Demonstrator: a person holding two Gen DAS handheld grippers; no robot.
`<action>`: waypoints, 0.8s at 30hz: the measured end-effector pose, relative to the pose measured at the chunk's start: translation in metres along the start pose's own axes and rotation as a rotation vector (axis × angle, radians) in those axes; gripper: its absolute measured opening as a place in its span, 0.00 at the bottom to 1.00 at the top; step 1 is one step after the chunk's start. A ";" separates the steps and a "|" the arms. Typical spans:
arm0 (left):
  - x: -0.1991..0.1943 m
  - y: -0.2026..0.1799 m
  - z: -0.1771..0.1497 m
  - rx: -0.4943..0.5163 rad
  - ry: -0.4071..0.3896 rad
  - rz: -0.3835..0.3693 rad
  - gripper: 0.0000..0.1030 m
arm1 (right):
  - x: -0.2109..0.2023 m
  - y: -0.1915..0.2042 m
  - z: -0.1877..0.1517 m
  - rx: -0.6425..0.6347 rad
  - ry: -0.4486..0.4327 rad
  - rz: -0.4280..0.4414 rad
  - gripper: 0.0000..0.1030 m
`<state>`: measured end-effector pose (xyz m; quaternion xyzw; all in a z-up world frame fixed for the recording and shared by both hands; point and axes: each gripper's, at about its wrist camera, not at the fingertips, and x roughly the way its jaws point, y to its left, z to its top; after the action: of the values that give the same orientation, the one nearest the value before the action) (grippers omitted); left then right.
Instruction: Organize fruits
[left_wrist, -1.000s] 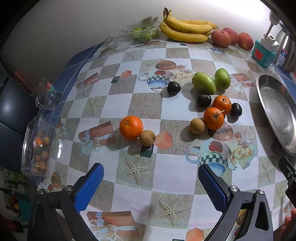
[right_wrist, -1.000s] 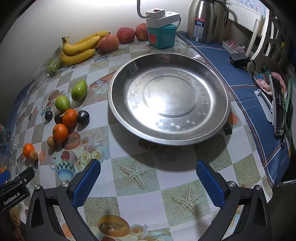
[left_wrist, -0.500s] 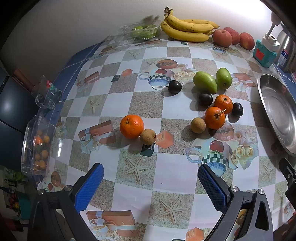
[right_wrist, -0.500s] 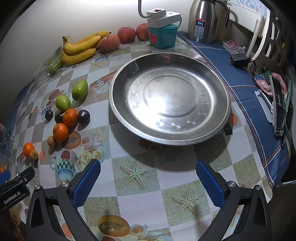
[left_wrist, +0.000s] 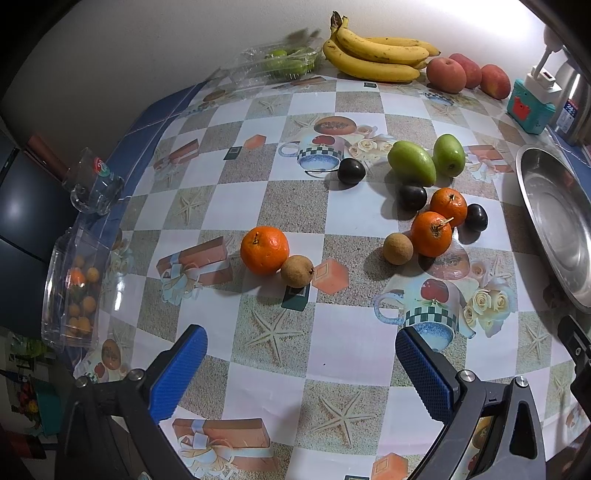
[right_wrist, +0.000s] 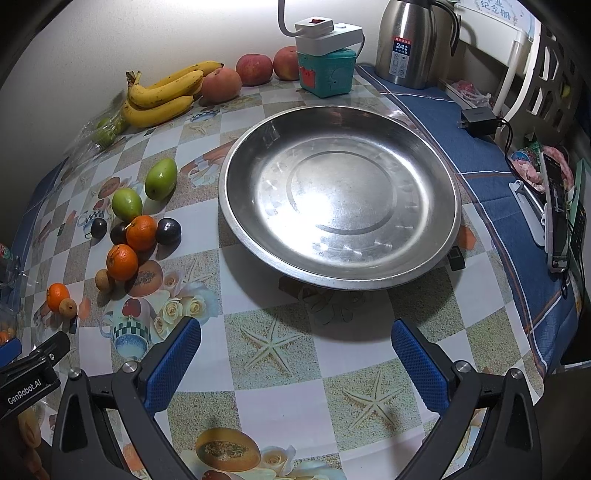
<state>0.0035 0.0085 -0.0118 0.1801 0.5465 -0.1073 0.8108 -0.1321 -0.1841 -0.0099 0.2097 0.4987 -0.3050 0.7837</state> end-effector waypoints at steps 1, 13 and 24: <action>0.000 0.000 0.000 0.000 0.000 0.000 1.00 | 0.000 0.000 0.000 0.000 0.000 0.000 1.00; 0.000 0.000 0.000 0.000 0.000 0.000 1.00 | 0.000 0.000 0.000 0.000 0.001 0.000 1.00; 0.000 -0.001 0.001 -0.005 0.004 -0.005 1.00 | 0.002 0.001 -0.001 -0.003 0.005 0.001 1.00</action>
<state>0.0041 0.0076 -0.0118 0.1771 0.5486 -0.1075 0.8100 -0.1311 -0.1835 -0.0121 0.2096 0.5011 -0.3031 0.7830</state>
